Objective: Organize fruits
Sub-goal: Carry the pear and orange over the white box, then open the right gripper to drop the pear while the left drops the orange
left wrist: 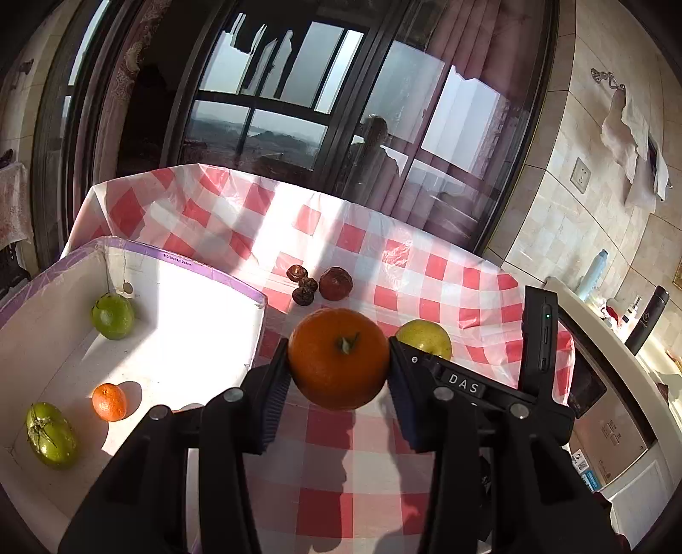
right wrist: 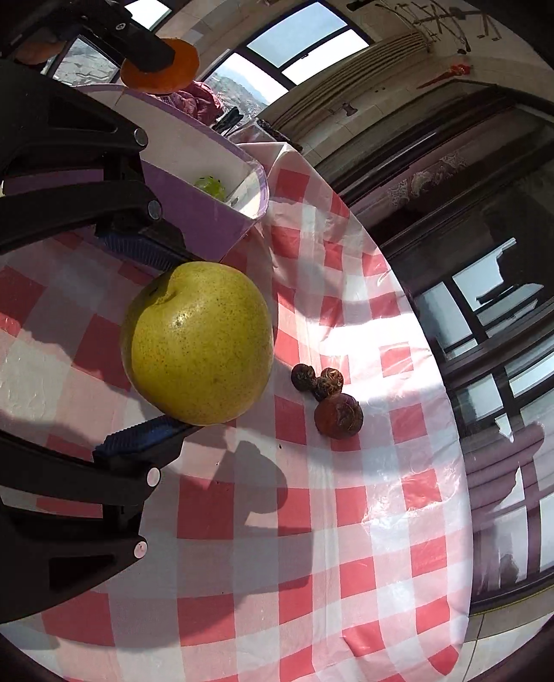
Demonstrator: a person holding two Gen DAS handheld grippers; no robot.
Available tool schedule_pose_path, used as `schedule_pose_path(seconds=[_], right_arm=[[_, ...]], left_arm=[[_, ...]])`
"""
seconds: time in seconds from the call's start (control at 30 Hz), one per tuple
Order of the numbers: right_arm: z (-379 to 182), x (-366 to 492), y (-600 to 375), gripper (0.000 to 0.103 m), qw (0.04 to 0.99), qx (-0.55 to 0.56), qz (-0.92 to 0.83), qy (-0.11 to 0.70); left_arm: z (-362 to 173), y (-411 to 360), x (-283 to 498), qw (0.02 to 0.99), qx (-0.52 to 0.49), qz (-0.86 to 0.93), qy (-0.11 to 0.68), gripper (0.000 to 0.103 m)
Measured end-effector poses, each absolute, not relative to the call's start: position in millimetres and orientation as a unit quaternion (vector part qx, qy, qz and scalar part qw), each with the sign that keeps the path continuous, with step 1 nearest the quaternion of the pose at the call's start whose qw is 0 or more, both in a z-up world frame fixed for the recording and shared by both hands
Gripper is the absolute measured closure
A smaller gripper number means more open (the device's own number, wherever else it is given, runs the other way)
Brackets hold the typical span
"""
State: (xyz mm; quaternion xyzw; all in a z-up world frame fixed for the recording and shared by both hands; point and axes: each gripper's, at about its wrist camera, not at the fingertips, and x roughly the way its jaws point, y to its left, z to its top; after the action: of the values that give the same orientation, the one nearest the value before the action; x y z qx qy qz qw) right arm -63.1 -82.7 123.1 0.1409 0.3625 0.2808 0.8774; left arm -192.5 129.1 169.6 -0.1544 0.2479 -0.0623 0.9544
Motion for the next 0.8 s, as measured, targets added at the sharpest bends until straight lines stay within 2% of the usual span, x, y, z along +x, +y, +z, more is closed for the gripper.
schedule_pose_path(seconds=[0.17, 0.33, 0.6, 0.8], right_arm=[[160.4, -79.4, -9.0, 0.04, 0.86, 0.083, 0.366, 0.346], [163.6, -87.4, 79.5, 0.04, 0.836, -0.027, 0.398, 0.377], [106.3, -93.0, 181.6, 0.04, 0.763, -0.296, 0.357, 0.451], [75.9, -79.0, 201.0, 0.04, 0.724, -0.391, 0.318, 0.471]], left_arm=[[183.0, 198.0, -183.4, 0.949, -0.121, 0.019, 0.291, 0.059], [141.7, 267.3, -137.8, 0.899, -0.084, 0.067, 0.424, 0.059], [69.7, 308.3, -86.4, 0.822, -0.064, 0.059, 0.562, 0.059], [43.0, 325.2, -73.1, 0.799, -0.087, 0.065, 0.592, 0.059]])
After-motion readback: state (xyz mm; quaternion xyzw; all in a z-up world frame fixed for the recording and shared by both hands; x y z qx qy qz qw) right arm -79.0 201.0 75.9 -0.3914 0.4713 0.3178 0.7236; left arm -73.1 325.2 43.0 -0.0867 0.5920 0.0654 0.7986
